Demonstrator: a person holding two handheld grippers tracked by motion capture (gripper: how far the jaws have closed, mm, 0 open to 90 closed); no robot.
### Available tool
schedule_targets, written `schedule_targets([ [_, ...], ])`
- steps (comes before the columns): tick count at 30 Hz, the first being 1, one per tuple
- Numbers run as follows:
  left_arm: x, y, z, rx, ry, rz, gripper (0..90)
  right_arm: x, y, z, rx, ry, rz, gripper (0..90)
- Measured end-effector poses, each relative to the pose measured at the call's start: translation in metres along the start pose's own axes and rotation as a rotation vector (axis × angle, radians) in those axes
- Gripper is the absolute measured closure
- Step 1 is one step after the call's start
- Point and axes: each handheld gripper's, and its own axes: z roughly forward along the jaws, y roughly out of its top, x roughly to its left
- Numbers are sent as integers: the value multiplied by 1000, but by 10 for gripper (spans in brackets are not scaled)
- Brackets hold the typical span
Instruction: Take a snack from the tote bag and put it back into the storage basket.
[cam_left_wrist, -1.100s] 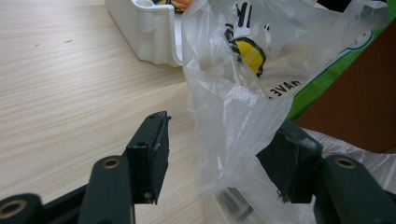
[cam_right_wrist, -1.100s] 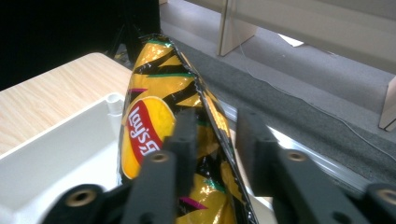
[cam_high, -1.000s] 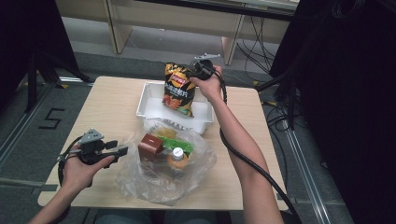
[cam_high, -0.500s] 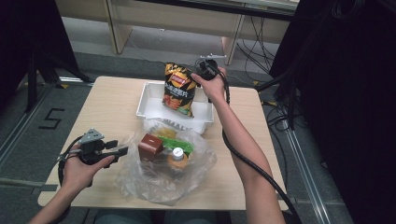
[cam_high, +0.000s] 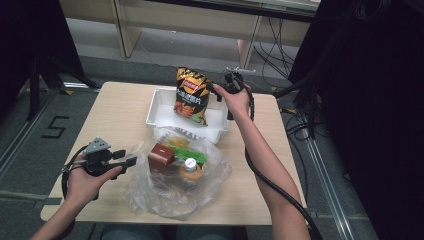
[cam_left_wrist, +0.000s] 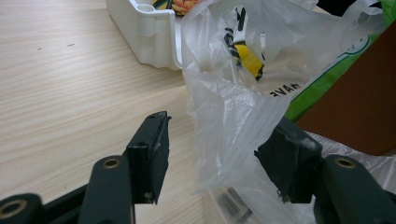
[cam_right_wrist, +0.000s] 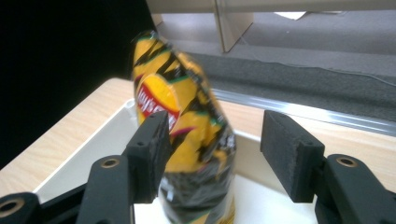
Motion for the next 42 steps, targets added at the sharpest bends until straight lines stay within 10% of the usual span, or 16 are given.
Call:
schedule_targets([
  [26, 1, 0, -1, -5, -7, -9, 431, 13, -11, 21, 46, -56, -146, 819],
  [42, 1, 0, -1, -4, -8, -8, 431, 4, -3, 32, 43, -134, -216, 822],
])
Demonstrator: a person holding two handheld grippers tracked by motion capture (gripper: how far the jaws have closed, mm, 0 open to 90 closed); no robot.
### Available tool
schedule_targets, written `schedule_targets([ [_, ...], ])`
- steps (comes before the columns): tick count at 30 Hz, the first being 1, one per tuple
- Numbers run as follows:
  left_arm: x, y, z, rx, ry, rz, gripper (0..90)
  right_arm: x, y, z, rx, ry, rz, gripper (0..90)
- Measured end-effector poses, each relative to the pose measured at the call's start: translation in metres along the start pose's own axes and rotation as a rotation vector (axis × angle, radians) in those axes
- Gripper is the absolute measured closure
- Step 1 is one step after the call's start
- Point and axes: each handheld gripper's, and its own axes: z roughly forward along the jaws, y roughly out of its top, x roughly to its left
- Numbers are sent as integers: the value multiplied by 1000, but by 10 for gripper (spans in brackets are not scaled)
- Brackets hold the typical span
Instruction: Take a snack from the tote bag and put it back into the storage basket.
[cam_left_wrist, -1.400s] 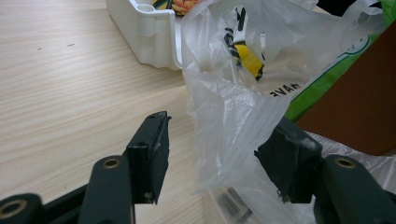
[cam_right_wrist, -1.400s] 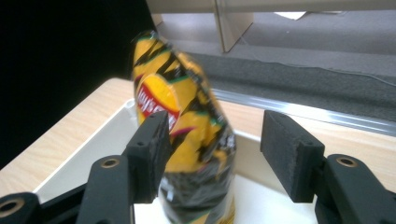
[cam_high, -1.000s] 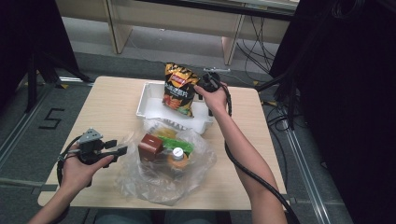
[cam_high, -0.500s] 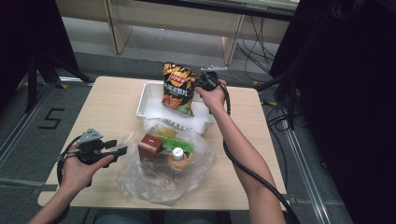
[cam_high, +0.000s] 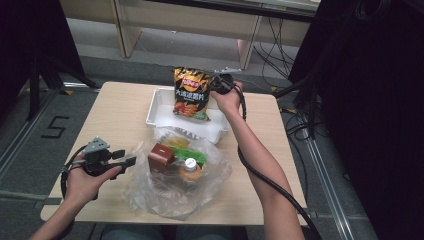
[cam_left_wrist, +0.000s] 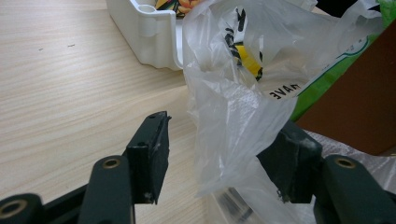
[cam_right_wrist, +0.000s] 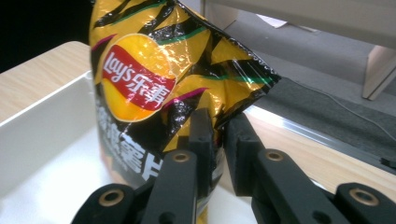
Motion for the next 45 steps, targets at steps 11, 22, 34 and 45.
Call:
schedule_targets([
  [11, 0, 1, -1, 1, 6, 7, 431, 2, -2, -7, 15, -5, 50, 642],
  [22, -2, 1, 0, -4, 4, 8, 431, 4, -2, -41, 1, 42, 71, 551],
  [34, -3, 0, 1, -3, 6, 4, 429, 12, -15, -76, -3, 113, 66, 540],
  [45, -4, 1, 2, -3, 3, 10, 429, 30, -30, -119, -18, 220, 38, 554],
])
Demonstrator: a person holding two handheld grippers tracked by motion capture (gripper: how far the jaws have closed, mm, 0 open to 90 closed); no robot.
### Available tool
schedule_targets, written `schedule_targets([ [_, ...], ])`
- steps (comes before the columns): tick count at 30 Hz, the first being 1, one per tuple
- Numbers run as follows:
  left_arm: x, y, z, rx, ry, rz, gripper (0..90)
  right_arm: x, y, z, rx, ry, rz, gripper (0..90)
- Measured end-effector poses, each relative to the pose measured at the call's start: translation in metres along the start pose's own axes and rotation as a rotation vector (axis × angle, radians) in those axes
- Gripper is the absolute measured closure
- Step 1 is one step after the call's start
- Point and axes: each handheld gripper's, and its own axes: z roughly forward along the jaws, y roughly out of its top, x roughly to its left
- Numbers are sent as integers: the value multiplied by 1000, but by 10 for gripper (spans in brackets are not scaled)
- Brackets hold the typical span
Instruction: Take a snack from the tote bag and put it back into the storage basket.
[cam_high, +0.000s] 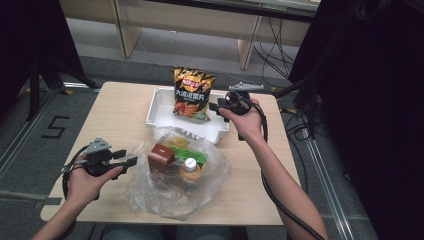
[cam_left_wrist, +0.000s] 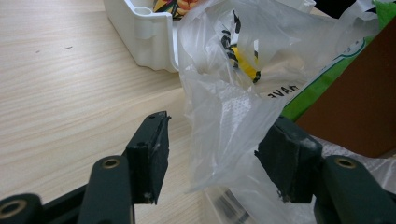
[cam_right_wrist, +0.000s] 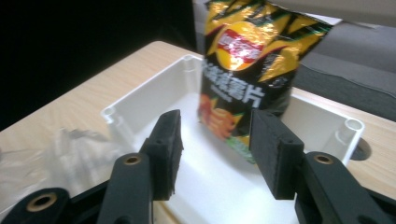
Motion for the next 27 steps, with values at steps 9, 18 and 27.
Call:
schedule_targets([
  [9, -1, -1, 2, 1, -4, -3, 429, 31, -12, -22, 5, 110, -57, 594],
  [18, -2, -1, 1, 2, 5, -3, 429, 53, -27, -27, 24, 178, -106, 605],
  [27, -2, -2, -1, -1, 4, 1, 429, 62, -34, -25, 42, 222, -125, 610],
])
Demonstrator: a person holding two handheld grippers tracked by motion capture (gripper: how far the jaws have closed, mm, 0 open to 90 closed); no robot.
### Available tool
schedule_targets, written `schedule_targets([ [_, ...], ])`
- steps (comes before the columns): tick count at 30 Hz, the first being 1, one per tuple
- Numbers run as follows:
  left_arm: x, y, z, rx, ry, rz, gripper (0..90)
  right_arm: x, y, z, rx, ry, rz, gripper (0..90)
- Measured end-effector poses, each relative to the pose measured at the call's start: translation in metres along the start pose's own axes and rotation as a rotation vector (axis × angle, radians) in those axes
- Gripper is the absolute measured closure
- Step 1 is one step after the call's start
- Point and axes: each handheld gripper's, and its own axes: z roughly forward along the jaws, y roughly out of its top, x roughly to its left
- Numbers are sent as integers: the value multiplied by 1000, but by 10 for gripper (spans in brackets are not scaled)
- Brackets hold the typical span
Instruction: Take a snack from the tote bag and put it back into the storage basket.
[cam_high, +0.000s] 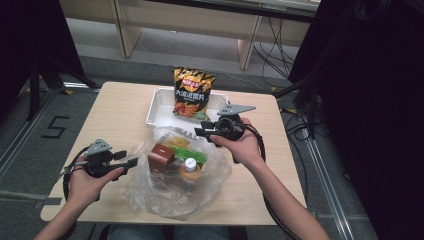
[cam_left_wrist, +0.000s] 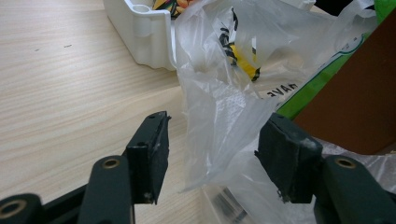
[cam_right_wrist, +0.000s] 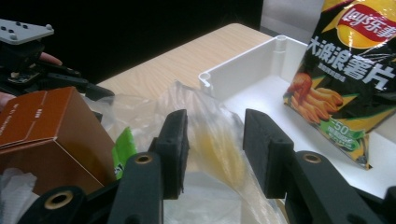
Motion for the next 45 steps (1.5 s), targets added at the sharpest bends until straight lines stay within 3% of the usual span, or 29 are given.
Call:
schedule_targets([
  [4, 0, 1, 0, -2, 3, 5, 429, 7, 0, 3, -1, 19, 8, 617],
  [11, 0, 0, -2, -2, 8, 1, 429, 12, -2, 10, 19, 69, -48, 649],
  [16, 0, 1, -2, -8, 2, -5, 429, 17, -3, 13, 59, 108, -42, 663],
  [18, -1, 1, -1, -6, 2, -6, 429, 19, -4, 17, 49, 119, -56, 663],
  [24, -3, 1, -3, -8, -4, 10, 429, 23, -5, 19, 109, 158, -60, 655],
  [32, -2, 2, -2, -9, -1, 9, 429, 23, -11, 26, 166, 179, -93, 630],
  [34, -2, 2, -2, -6, 0, 3, 429, 23, -13, 28, 188, 181, -69, 627],
  [38, -1, 2, -3, -10, -2, 10, 429, 23, -15, 33, 185, 190, -98, 618],
  [45, -2, 2, -3, -8, -1, 12, 428, 22, -18, 36, 226, 199, -90, 600],
])
